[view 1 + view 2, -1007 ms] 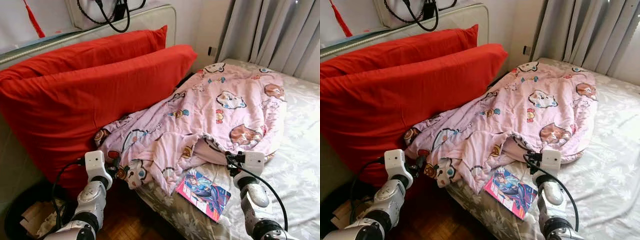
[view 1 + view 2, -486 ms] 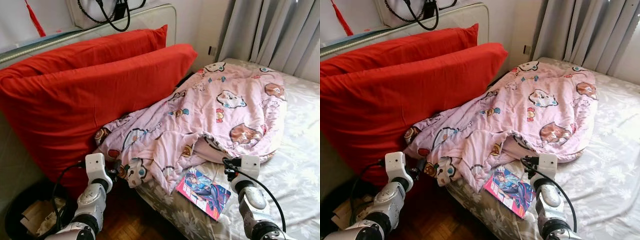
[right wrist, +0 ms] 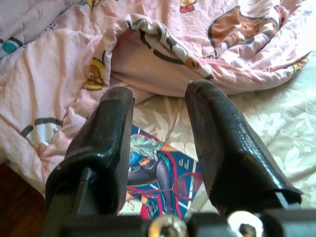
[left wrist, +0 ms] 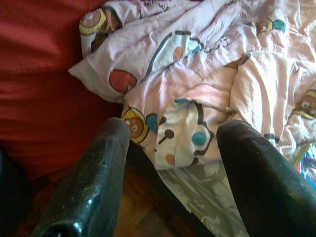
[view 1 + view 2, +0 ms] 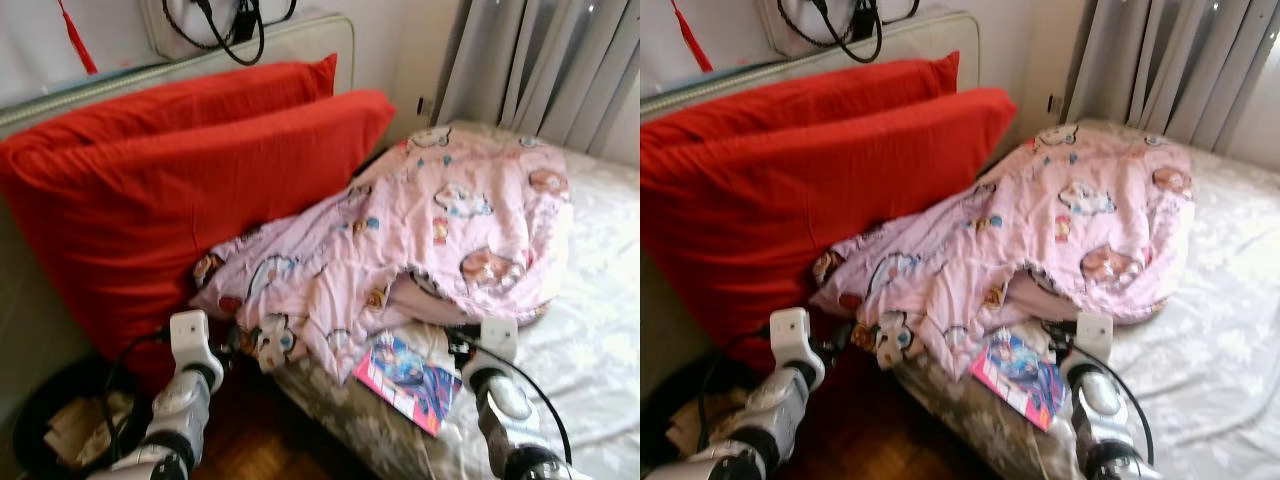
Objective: Clean up the room
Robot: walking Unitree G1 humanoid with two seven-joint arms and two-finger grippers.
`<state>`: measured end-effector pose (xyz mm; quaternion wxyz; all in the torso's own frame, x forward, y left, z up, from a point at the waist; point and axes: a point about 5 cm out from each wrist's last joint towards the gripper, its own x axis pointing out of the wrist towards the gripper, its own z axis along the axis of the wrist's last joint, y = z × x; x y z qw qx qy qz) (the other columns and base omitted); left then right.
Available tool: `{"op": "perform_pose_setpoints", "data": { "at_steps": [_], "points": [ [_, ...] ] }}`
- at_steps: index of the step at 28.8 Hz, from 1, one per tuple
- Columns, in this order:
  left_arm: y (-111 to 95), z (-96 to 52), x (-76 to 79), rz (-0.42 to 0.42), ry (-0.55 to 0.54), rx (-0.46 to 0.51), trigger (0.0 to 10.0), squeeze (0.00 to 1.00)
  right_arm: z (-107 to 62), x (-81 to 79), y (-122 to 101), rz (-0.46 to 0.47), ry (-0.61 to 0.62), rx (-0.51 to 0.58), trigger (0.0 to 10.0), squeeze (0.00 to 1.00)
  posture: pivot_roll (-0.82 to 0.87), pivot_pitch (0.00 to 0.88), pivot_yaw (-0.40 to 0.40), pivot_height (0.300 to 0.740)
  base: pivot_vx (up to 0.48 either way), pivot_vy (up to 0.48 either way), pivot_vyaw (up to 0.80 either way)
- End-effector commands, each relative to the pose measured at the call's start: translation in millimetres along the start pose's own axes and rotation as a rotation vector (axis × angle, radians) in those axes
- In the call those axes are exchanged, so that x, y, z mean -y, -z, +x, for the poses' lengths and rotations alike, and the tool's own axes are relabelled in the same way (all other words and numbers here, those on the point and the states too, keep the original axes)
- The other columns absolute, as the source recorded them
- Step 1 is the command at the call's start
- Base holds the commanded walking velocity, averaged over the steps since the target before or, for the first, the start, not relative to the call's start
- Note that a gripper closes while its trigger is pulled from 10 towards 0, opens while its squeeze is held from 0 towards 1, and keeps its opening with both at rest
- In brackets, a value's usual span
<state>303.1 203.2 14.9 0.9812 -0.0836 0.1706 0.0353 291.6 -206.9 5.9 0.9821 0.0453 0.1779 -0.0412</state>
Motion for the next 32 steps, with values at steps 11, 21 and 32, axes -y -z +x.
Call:
{"op": "perform_pose_setpoints", "data": {
  "at_steps": [11, 21, 32],
  "points": [
    [7, -1.9, -2.8, -0.003, -0.007, -0.041, 10.0, 0.00, 1.0, -1.1, -2, -0.001, 0.006, 0.002, 10.0, 0.00, 0.09, 0.000, -0.002, 0.666, 0.000, 0.000, 0.00],
    [12, -5.0, -9.4, -0.008, -0.012, -0.067, 10.0, 0.00, 0.9, -1.6, 0, 0.000, 0.003, -0.009, 10.0, 0.00, 0.09, 0.000, -0.003, 0.632, 0.000, 0.000, 0.00],
    [20, -10.8, -19.6, -0.015, -0.028, -0.104, 10.0, 0.00, 0.3, -1.4, 1, -0.001, 0.006, -0.011, 10.0, 0.00, 0.09, 0.000, -0.003, 0.628, 0.000, 0.000, 0.00]
  ]
}}
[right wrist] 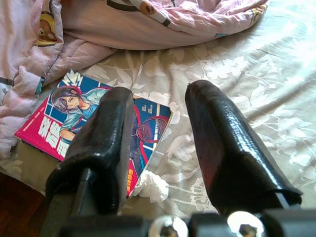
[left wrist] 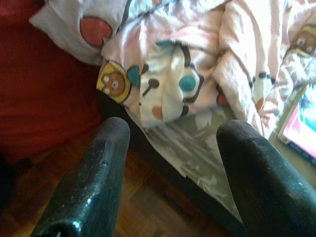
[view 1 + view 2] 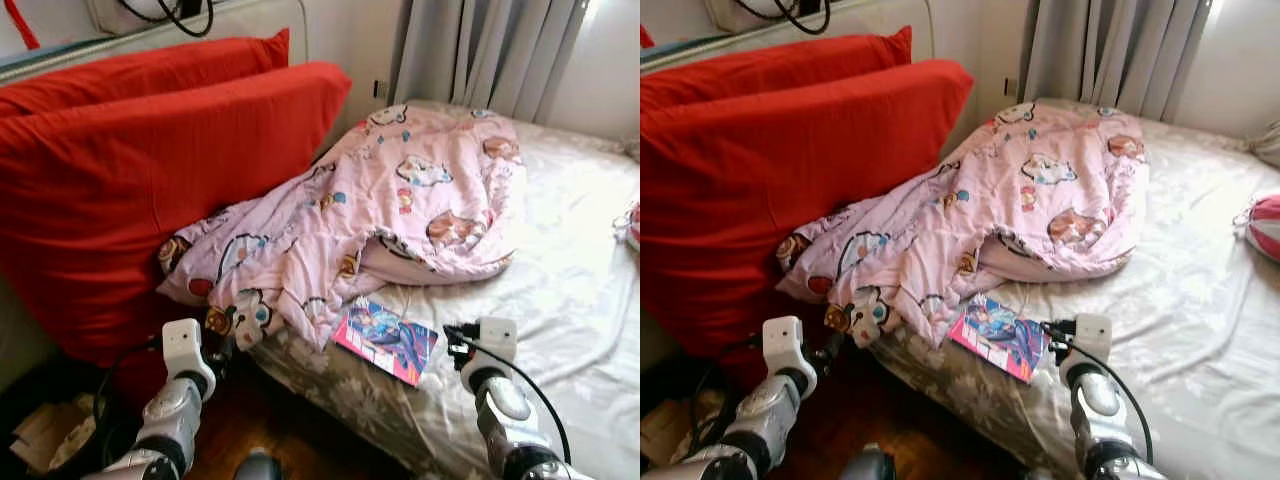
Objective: Clean up the room
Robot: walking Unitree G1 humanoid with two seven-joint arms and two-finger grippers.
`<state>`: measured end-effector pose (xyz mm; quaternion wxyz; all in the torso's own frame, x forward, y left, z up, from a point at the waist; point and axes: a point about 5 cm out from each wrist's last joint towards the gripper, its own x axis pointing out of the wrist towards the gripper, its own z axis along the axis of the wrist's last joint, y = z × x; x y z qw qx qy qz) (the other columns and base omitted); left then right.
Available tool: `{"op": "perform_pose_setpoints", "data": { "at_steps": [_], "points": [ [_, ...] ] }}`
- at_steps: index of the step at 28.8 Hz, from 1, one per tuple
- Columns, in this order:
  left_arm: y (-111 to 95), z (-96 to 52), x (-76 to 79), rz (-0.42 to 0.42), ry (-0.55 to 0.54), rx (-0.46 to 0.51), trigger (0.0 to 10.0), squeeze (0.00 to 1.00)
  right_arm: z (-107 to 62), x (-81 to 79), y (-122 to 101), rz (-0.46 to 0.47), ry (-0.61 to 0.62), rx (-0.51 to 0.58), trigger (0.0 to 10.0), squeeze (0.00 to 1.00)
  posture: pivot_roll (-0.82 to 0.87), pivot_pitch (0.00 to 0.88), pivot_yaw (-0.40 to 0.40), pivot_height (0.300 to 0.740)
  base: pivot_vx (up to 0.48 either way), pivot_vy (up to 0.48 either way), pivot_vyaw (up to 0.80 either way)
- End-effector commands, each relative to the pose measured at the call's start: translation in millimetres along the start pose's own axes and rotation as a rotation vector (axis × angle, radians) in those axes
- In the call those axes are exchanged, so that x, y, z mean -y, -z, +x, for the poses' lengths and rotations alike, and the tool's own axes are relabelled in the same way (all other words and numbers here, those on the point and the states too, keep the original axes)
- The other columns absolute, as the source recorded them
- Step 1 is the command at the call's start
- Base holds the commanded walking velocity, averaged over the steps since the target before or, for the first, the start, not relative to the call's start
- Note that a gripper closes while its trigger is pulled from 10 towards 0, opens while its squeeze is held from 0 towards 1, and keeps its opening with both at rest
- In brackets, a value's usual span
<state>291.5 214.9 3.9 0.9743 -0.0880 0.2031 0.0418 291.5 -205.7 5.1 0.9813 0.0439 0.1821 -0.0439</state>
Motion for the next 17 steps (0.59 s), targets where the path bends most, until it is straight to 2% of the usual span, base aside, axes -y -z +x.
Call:
{"op": "perform_pose_setpoints", "data": {
  "at_steps": [1, 9, 13, 17],
  "points": [
    [9, -4.0, -5.9, -0.006, -0.012, -0.042, 10.0, 0.00, 0.0, -0.4, 0, 0.002, -0.001, -0.003, 10.0, 0.00, 0.09, 0.000, -0.003, 0.628, 0.000, 0.000, 0.00],
    [14, -5.8, -7.0, -0.010, -0.013, -0.063, 10.0, 0.00, -2.1, 2.3, 6, 0.012, -0.006, -0.032, 10.0, 0.00, 0.09, 0.000, -0.002, 0.628, 0.000, 0.000, 0.00],
    [15, -4.7, -2.7, -0.009, -0.009, -0.071, 10.0, 0.00, -3.9, 3.4, 11, -0.017, -0.014, -0.064, 10.0, 0.00, 0.09, 0.000, -0.003, 0.628, 0.000, 0.000, 0.00],
    [14, -3.5, 1.3, -0.008, -0.003, -0.070, 10.0, 0.00, -5.3, 3.4, 14, -0.019, -0.029, -0.074, 10.0, 0.00, 0.09, 0.000, -0.002, 0.628, 0.000, 0.000, 0.67]
  ]
}}
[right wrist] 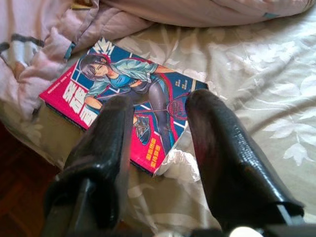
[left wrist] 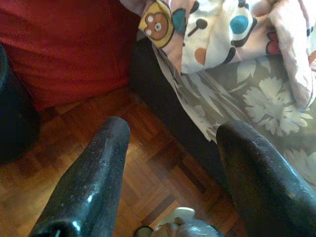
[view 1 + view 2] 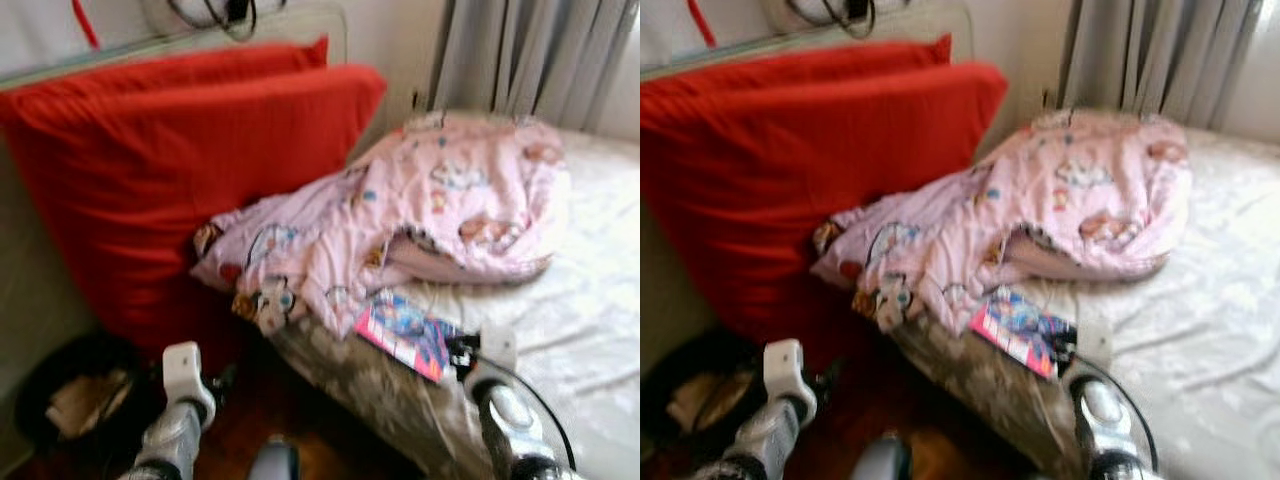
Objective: Clean up the room
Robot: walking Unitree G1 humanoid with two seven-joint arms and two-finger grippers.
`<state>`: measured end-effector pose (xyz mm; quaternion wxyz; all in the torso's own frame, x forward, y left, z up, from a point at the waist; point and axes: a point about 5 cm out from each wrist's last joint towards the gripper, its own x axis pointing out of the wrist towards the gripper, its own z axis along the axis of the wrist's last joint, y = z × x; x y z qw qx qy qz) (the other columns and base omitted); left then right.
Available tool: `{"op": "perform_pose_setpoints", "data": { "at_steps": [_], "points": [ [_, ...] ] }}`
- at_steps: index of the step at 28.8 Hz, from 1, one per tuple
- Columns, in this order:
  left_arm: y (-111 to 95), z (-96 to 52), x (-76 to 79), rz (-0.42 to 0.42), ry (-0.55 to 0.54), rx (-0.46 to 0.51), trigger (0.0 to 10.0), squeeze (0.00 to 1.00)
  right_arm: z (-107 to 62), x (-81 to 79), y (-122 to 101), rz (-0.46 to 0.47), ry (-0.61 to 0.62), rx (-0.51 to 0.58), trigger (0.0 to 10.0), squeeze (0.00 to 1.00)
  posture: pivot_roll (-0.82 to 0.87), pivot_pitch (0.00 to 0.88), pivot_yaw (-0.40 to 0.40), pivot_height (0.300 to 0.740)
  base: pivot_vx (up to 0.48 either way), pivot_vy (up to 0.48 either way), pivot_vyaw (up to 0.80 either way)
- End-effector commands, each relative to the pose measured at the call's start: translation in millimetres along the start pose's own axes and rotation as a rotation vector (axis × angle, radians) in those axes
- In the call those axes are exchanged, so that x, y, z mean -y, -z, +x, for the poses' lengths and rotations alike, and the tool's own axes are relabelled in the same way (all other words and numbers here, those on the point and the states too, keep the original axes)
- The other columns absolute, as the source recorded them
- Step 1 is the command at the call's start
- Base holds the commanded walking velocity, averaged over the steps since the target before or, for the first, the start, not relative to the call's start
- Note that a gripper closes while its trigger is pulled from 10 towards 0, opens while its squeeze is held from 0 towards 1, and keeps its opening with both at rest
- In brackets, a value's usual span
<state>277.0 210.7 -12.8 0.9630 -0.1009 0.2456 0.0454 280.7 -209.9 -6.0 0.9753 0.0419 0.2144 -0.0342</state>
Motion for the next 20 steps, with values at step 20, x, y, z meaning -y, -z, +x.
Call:
{"op": "perform_pose_setpoints", "data": {
  "at_steps": [20],
  "points": [
    [-12, 1.5, -5.4, -0.002, 0.032, 0.039, 10.0, 0.00, -7.5, 11.5, 19, 0.061, 0.084, -0.092, 10.0, 0.00, 0.09, 0.000, 0.000, 0.628, 0.000, 0.000, 0.26]
  ]
}}
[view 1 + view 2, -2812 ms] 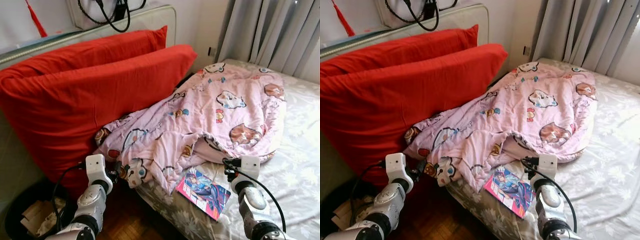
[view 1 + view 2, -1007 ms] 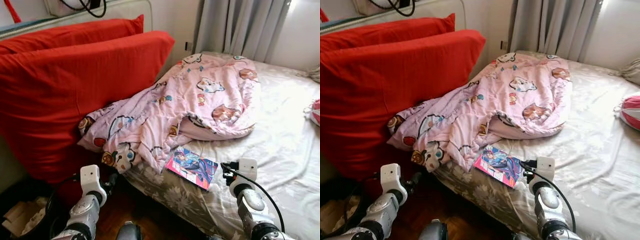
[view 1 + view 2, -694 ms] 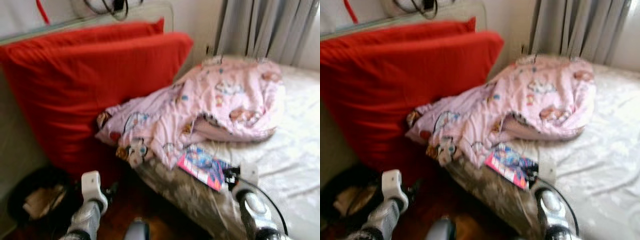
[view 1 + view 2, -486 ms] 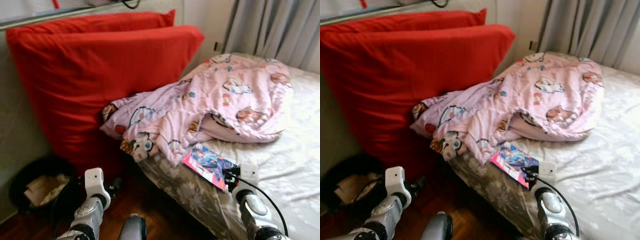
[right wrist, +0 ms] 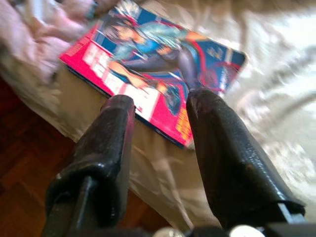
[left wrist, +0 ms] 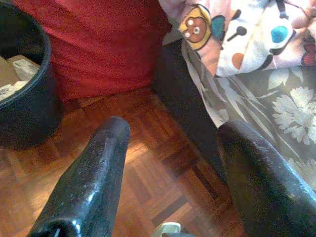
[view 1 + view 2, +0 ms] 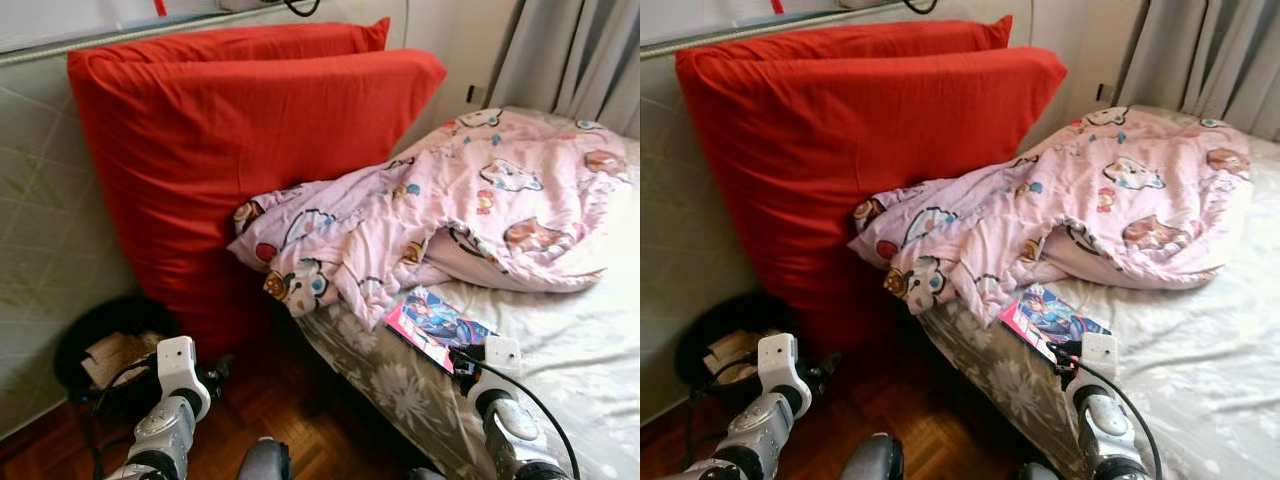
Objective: Clean up the room
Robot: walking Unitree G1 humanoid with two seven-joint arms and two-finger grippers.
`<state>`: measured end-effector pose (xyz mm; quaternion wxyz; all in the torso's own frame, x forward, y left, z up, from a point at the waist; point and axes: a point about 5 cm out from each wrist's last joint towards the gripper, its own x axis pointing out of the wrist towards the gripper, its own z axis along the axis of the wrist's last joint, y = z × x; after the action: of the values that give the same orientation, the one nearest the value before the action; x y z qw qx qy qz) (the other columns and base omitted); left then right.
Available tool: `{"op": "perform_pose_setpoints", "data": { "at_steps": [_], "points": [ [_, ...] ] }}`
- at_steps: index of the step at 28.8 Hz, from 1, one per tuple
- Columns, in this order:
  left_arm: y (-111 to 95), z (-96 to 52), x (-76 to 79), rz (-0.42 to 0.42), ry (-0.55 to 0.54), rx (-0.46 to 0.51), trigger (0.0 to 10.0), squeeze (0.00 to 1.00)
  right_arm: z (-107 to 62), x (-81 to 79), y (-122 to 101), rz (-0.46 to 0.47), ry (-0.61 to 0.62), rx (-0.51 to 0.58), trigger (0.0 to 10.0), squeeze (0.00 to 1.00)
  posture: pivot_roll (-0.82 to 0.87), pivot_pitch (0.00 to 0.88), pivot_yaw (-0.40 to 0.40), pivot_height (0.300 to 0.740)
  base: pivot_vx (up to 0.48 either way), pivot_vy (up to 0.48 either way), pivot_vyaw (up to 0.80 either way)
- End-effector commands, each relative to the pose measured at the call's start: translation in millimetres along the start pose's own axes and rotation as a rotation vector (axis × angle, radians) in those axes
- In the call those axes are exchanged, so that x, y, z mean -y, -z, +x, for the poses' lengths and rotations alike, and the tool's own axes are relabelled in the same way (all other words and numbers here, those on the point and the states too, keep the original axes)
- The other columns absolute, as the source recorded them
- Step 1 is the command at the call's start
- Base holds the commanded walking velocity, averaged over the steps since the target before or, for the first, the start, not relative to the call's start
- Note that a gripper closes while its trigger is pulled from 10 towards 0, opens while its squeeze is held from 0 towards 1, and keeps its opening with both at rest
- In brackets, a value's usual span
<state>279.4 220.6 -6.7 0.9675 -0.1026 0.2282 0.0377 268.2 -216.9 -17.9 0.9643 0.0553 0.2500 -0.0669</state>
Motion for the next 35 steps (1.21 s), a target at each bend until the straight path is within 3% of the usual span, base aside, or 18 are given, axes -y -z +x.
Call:
{"op": "perform_pose_setpoints", "data": {
  "at_steps": [1, 3, 7, 9, 13, 18, 35],
  "points": [
    [-4, 2.6, 3.9, -0.002, 0.016, 0.007, 10.0, 0.00, -1.7, 4.9, 6, 0.033, 0.038, -0.029, 10.0, 0.00, 0.09, 0.000, 0.002, 0.628, 0.000, 0.000, 0.00],
    [-5, 3.1, 4.6, -0.001, 0.018, 0.008, 10.0, 0.00, -2.5, 7.3, 7, 0.048, 0.060, -0.039, 10.0, 0.00, 0.09, 0.000, 0.002, 0.628, 0.000, 0.000, 0.00],
    [-6, 3.0, 4.0, 0.000, 0.020, 0.009, 10.0, 0.00, -7.5, 23.2, 18, 0.217, 0.167, -0.095, 10.0, 0.00, 0.09, 0.000, 0.001, 0.628, 0.000, 0.000, 0.00],
    [-6, 2.9, 3.7, 0.000, 0.019, 0.009, 10.0, 0.00, -9.5, 29.3, 21, 0.225, 0.199, -0.109, 10.0, 0.00, 0.09, 0.000, 0.004, 0.628, 0.000, 0.000, 0.00],
    [-5, 2.7, 3.3, -0.004, 0.019, 0.008, 10.0, 0.00, -10.0, 28.6, 22, 0.184, 0.167, -0.110, 10.0, 0.00, 0.09, 0.000, 0.004, 0.628, 0.000, 0.000, 0.00],
    [-6, 2.6, 2.9, -0.001, 0.020, 0.008, 10.0, 0.00, -8.4, 27.9, 18, 0.213, 0.161, -0.094, 10.0, 0.00, 0.09, 0.000, 0.004, 0.628, 0.000, 0.000, 0.00],
    [-6, 2.5, 2.2, 0.002, 0.019, 0.008, 10.0, 0.00, -5.6, 16.7, 15, 0.147, 0.095, -0.078, 10.0, 0.00, 0.09, 0.000, 0.003, 0.628, 0.074, 0.000, 0.00]
  ]
}}
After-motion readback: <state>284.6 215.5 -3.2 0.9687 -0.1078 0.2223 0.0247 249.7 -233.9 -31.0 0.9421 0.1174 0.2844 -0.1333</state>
